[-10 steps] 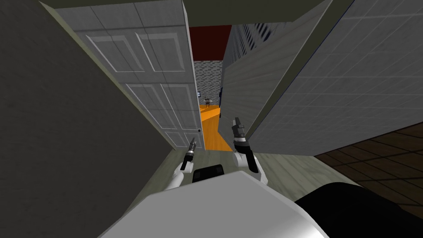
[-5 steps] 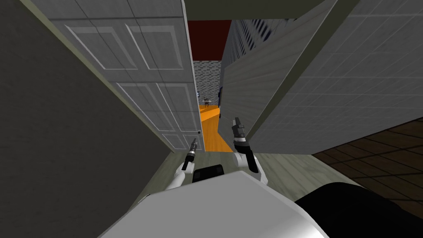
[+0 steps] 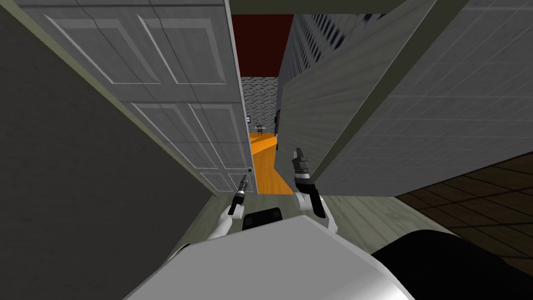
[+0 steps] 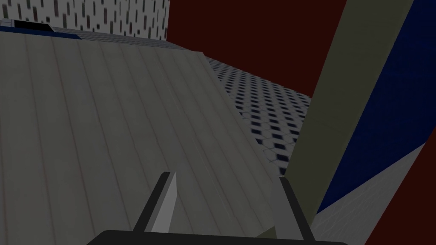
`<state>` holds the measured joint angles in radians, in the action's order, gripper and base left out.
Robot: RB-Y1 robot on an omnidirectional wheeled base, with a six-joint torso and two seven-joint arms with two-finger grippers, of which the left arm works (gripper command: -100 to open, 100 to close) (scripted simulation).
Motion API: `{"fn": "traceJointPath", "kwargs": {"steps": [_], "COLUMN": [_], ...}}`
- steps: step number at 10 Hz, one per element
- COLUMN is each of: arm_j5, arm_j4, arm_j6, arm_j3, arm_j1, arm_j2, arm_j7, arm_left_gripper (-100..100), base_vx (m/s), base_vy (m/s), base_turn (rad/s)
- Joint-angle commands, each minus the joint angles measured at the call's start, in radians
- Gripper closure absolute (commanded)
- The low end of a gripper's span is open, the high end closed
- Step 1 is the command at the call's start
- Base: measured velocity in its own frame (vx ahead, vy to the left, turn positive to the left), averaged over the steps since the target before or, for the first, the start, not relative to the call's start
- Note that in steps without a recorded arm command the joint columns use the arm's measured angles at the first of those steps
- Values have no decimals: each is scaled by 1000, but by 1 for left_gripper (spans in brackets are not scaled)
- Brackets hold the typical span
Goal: Push the door open
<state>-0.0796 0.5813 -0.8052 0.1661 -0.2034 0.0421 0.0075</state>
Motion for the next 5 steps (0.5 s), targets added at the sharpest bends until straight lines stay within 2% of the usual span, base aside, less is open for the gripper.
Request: {"fn": "traceJointPath", "kwargs": {"steps": [1,3,5], "arm_j5": [-1,-3,-5], "arm_j4": [-3,-6,-8], "arm_j6": [1,0,0], "arm_j3": [-3,-8,-12], "arm_j1": [-3,-4,-6], "arm_j2": [5,2,-9], "arm_j7": [0,-1,-2], "arm_left_gripper": [-100,-100,-100], "base_vx": [200,198,202], "base_vy": [-50,-37,-35], "base_turn": [-24,-24,-25]}}
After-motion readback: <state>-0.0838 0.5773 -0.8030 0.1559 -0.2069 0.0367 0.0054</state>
